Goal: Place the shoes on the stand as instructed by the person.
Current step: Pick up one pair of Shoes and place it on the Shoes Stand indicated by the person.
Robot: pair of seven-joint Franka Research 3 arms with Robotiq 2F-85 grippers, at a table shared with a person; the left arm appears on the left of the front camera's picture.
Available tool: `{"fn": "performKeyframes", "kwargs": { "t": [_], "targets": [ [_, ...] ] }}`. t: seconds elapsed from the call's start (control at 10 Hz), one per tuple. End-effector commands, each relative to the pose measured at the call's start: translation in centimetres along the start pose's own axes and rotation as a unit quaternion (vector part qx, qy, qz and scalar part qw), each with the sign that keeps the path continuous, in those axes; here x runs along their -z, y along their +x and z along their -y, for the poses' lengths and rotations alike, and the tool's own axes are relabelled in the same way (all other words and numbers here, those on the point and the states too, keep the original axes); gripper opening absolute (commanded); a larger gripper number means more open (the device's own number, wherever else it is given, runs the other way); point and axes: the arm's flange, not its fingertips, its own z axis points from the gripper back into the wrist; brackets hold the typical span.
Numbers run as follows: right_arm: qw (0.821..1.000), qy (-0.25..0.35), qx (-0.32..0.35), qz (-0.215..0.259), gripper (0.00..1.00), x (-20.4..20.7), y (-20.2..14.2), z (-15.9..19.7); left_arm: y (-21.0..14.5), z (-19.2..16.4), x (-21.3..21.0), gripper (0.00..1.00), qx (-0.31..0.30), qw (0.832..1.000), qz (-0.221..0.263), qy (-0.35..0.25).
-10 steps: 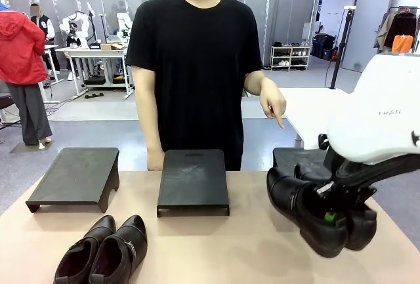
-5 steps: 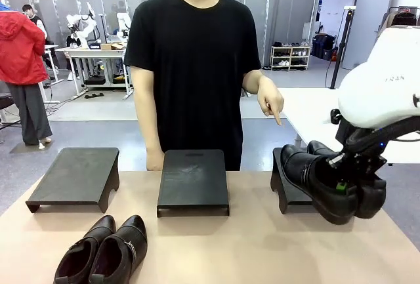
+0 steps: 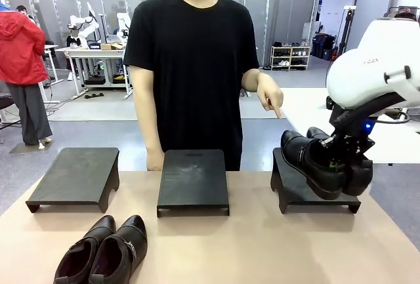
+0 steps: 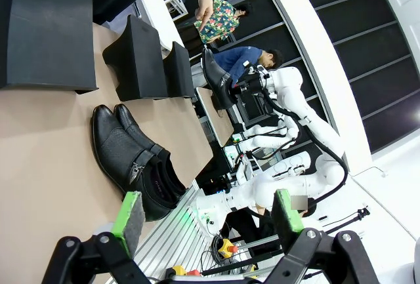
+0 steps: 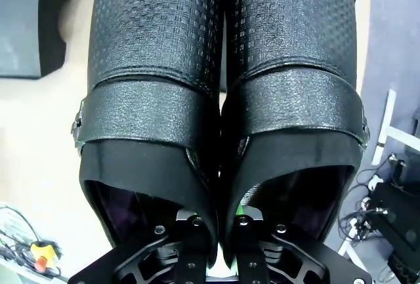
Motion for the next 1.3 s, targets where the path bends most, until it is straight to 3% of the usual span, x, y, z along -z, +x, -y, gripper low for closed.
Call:
{"fn": "performKeyframes", "kwargs": {
  "t": [0.0, 0.6, 1.2],
  "targets": [
    [1.0, -0.009, 0.024, 0.014, 0.1, 0.1, 2.6, 0.2, -0.1, 0.3, -0.1, 1.0, 0.007, 1.0, 0.001, -0.007],
    [0.999, -0.007, 0.046, 0.021, 0.1, 3.9, 7.2, 0.6, -0.1, 0.3, -0.1, 1.0, 0.007, 1.0, 0.001, -0.007],
    [0.995, -0.031, 0.084, 0.053, 0.1, 7.2, 9.1, 0.9, -0.1, 0.3, -0.1, 1.0, 0.007, 1.0, 0.001, -0.007]
  ]
}}
